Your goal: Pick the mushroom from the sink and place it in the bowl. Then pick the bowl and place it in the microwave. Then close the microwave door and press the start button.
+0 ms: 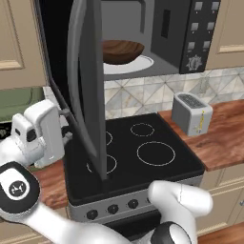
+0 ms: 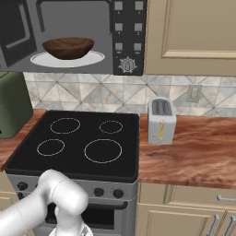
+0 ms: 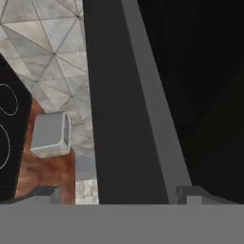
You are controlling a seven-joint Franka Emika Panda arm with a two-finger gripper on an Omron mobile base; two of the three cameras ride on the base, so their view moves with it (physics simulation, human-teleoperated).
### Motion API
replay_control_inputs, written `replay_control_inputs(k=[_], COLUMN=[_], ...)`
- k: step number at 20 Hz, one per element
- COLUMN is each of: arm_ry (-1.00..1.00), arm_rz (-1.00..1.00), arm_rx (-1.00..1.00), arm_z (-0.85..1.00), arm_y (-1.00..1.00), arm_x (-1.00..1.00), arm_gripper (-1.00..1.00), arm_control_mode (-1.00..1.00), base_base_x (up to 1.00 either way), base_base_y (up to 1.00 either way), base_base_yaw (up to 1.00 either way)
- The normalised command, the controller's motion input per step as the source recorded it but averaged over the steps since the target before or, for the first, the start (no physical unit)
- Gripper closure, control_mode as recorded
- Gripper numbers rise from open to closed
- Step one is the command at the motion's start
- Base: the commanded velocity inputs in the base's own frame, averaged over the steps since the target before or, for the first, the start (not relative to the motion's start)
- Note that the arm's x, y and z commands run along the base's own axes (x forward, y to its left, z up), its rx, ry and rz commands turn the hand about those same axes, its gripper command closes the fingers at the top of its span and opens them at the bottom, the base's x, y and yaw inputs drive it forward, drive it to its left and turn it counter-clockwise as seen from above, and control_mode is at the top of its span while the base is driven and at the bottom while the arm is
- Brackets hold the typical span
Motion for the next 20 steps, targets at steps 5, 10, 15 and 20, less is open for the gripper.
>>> replay_control_inputs(k=[5, 10, 15, 20], arm_ry=[0.0, 0.0, 0.0, 0.0], arm_rz=[-0.09, -0.08, -0.05, 0.0], arm_rx=[0.21, 0.19, 0.19, 0.16], arm_z=[0.26, 0.27, 0.33, 0.2], arm_y=[-1.0, -1.0, -1.0, -1.0], arm_x=[0.02, 0.0, 0.0, 0.11], arm_gripper=[-1.0, -1.0, -1.0, -1.0], arm_control_mode=[-1.0, -1.0, -1.0, -1.0], base_base_x=[0.0, 0.0, 0.0, 0.0], base_base_y=[0.0, 0.0, 0.0, 0.0], base_base_yaw=[0.0, 0.0, 0.0, 0.0])
